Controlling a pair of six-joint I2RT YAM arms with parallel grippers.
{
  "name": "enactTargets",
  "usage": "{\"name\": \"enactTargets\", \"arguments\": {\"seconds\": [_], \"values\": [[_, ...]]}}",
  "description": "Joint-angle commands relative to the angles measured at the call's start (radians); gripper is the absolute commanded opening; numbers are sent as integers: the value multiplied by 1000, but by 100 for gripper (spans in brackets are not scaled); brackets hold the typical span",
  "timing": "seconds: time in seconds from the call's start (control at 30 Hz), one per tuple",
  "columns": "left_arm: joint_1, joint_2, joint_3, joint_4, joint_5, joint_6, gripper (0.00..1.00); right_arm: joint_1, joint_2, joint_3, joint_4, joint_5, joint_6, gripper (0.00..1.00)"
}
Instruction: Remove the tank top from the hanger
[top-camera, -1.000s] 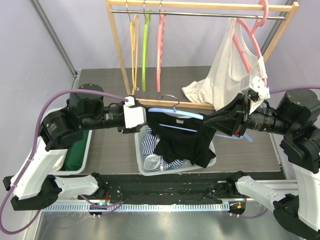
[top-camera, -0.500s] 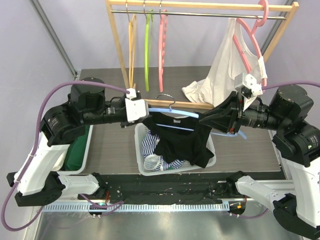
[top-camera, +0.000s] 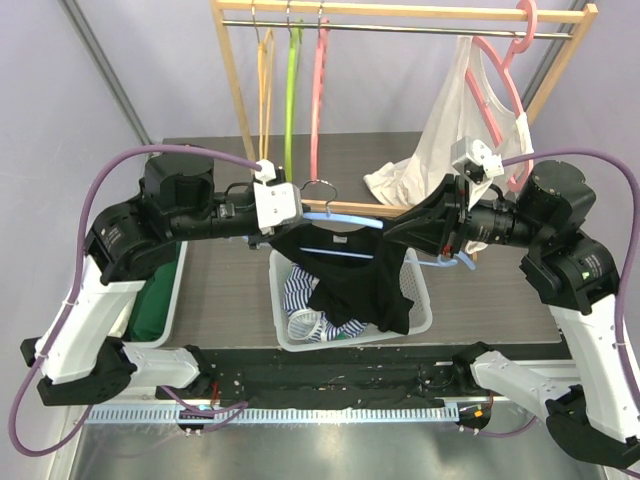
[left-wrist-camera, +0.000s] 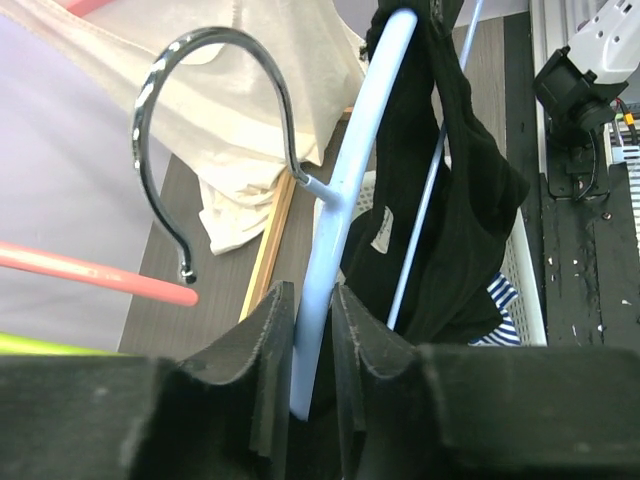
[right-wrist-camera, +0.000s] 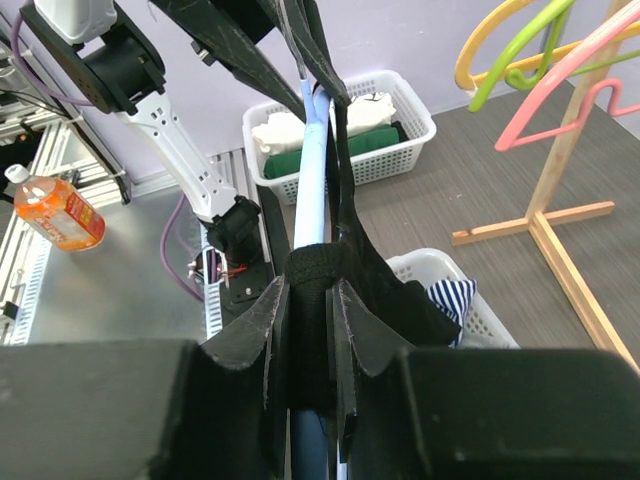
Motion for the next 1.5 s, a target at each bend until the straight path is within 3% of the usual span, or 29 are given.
{"name": "enactTargets", "arguments": {"seconds": [0.0, 0.07, 0.3, 0.47, 0.57, 0.6, 0.63, 0.67, 0.73, 0.87, 1.0, 1.2, 1.47], "values": [[0, 7, 38, 34, 43, -26, 16, 1, -15, -34, 196, -4, 58, 1], [0, 15, 41, 37, 51, -28, 12, 1, -15, -60, 256, -16, 100, 1], [-3, 33, 55, 42, 71, -43, 22, 1, -1, -84, 344, -47, 149, 1], [-6, 53, 70, 52, 84, -57, 18, 1, 2, -125, 423, -59, 201, 1], [-12, 65, 83, 57, 65, -33, 12, 1, -10, -146, 419, 9, 180, 15], [-15, 67, 81, 59, 49, -17, 8, 1, -23, -143, 367, 40, 161, 21], [-21, 65, 77, 63, -9, 1, 5, 1, -33, -137, 341, 75, 119, 38], [-24, 62, 61, 71, -41, 21, 0, 1, -44, -136, 319, 158, 105, 43], [-27, 52, 41, 103, -138, 50, 0, 1, -87, -136, 276, 247, 69, 55], [-27, 41, 20, 128, -216, 96, 0, 1, -188, -157, 270, 496, 54, 66], [-29, 30, 0, 144, -244, 109, 0, 1, -270, -185, 293, 619, 60, 68], [-27, 21, -3, 149, -258, 122, 0, 1, -287, -223, 199, 473, 155, 59], [-27, 26, 34, 137, -235, 109, 0, 1, -322, -467, 457, 462, 350, 62]]}}
